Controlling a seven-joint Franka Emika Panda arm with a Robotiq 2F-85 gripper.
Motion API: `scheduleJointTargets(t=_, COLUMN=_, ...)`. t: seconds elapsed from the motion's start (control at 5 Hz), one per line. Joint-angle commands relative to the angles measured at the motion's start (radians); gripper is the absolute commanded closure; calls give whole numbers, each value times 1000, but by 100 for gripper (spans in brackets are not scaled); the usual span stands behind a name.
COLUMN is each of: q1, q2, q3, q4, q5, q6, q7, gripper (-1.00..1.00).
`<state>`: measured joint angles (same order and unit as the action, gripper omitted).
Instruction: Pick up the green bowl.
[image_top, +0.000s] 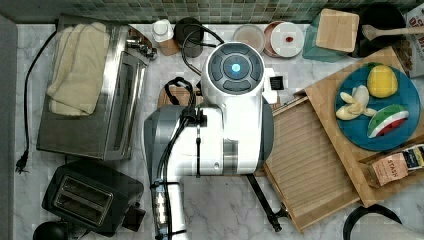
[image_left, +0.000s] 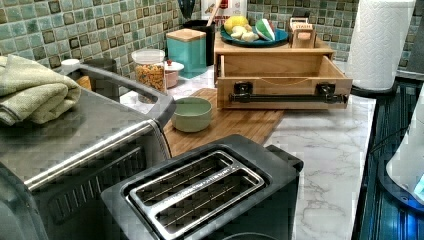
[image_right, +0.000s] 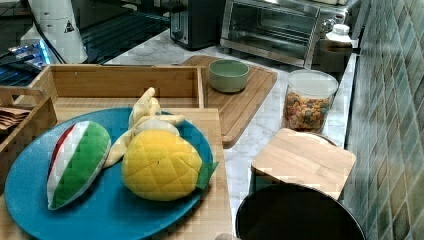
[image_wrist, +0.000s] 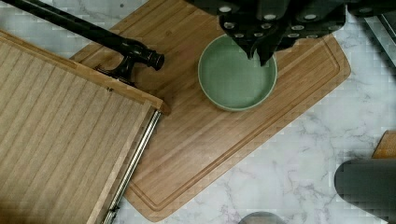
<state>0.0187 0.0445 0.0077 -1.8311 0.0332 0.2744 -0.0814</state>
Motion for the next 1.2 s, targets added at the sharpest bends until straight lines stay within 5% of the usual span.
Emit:
scheduleJointTargets(t=0.2, q1=-1, q2=0, q3=1, q4=0, q5=2, q6=0, q7=0, gripper=100)
scheduleJointTargets(t=0.4, q1=0, q2=0, q3=0, q4=0, q5=2, q6=0, q7=0, gripper=100)
scheduleJointTargets(t=0.8, q1=34, q2=-29, q3=19, q4=-111, q5=-29, q6=73, q7=303, gripper=100)
scheduleJointTargets(t=1.2, q1=49, q2=-94, q3=36, q4=-295, q5=-67, q6=222, q7=449, gripper=100)
